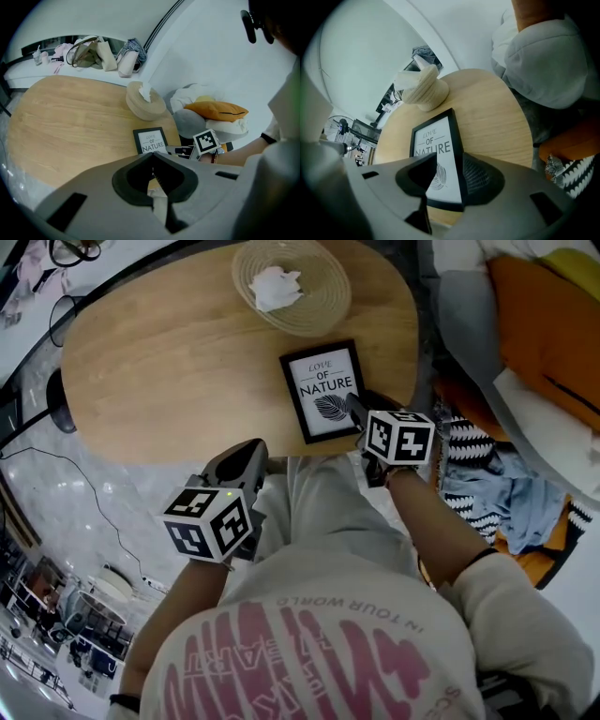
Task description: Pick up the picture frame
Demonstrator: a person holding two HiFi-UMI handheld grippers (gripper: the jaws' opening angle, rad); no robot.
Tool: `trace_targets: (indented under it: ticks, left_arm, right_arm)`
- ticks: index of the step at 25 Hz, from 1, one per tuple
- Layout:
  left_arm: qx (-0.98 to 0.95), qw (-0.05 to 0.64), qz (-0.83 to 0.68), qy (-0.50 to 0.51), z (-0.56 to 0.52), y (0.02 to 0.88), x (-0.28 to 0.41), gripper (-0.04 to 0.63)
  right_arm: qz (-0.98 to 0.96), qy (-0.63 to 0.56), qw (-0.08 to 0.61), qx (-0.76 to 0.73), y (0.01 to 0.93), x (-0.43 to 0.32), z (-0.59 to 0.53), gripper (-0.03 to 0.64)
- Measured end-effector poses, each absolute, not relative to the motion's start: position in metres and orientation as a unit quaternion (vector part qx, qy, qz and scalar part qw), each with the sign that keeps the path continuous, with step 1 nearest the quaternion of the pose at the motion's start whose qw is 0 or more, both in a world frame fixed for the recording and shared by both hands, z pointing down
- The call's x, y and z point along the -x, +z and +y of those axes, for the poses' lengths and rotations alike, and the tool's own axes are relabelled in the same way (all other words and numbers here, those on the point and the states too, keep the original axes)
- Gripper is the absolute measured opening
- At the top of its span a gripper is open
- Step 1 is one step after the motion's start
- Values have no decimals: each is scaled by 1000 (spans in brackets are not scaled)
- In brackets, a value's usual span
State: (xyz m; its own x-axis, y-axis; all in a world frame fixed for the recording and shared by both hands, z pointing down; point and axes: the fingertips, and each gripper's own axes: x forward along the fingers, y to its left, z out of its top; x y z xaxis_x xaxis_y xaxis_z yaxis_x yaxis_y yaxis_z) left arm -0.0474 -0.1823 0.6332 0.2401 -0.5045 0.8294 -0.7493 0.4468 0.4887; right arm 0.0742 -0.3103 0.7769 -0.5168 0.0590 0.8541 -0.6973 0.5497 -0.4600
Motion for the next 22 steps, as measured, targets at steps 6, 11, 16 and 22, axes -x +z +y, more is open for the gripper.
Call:
trace_targets:
  ticks: [6,11,16,22]
  left_arm:
    - [-520,595,-604,104,-193,632,50,3]
    - [-508,595,-616,93,-201,632,62,3]
    - [-505,595,-618,94,-198,628,65,3]
    - [-486,609,-620,90,-184,629,62,3]
  right_arm:
    - [-765,364,490,-205,781,-63,-331,196]
    - [-756,363,513,-183,787,-46,-334,210]
    - [-739,326,561,-181,796,-51,-331,162]
    - [-760,320,539,-174,797,-53,-331,153]
